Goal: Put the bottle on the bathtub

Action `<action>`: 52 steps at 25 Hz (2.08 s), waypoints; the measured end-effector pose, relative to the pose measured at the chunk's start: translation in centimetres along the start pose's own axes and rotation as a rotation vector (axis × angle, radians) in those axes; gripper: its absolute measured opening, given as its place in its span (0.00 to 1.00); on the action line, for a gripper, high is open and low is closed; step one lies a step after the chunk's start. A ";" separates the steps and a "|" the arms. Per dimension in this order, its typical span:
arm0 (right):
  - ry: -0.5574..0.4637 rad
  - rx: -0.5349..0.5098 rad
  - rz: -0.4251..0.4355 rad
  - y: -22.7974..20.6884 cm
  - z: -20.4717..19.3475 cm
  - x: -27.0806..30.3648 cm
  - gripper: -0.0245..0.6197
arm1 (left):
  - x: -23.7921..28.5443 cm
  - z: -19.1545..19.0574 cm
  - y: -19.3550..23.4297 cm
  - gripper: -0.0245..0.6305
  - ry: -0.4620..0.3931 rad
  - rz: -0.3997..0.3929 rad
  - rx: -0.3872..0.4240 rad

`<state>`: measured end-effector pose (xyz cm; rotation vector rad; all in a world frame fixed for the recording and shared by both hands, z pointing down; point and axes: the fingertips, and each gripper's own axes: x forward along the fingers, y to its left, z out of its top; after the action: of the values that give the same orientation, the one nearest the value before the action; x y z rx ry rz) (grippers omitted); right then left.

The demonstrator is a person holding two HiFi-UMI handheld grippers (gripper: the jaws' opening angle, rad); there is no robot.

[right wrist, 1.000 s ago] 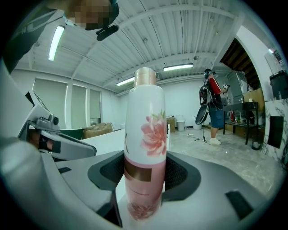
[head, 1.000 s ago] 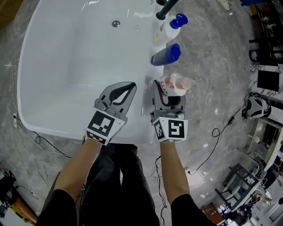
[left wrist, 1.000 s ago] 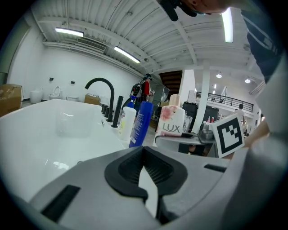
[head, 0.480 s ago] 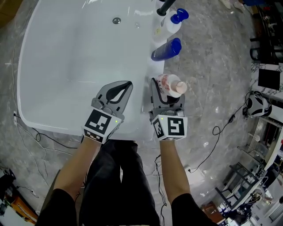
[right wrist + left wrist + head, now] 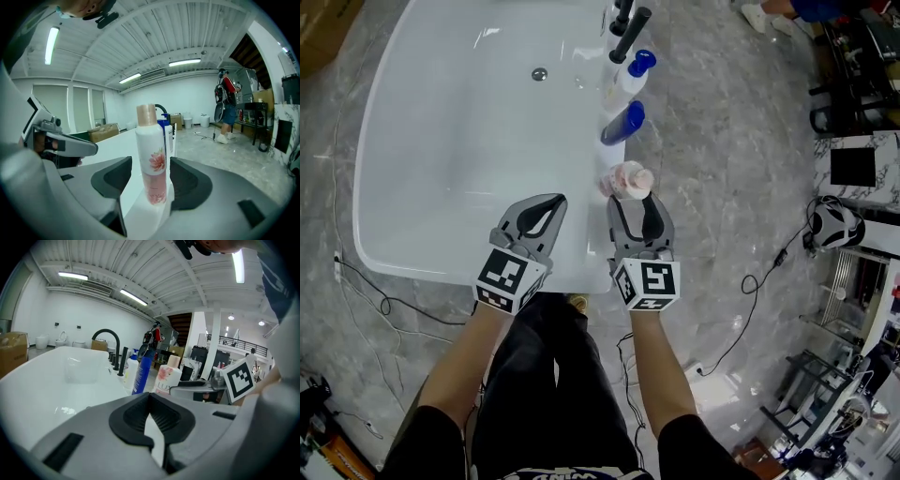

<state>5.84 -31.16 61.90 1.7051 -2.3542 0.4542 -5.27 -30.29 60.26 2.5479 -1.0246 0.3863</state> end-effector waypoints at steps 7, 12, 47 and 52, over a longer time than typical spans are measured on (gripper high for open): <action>-0.003 0.021 0.006 1.9 4.9 -7.0 0.44 | -5.9 4.3 -4.3 0.05 -0.009 0.005 -0.013; -0.014 0.020 0.039 3.5 8.8 -12.0 0.44 | -10.1 7.1 -8.6 0.05 0.000 -0.028 -0.014; -0.169 -0.003 0.042 3.9 18.5 -28.2 0.08 | -21.9 15.4 -13.1 0.05 -0.137 0.096 0.085; -0.160 0.013 0.007 2.9 17.0 -27.9 0.08 | -21.9 14.6 -12.6 0.05 -0.152 0.124 0.071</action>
<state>12.17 -11.69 36.28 1.8021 -2.4727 0.3467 -9.99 -14.92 35.93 2.6169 -1.2500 0.2696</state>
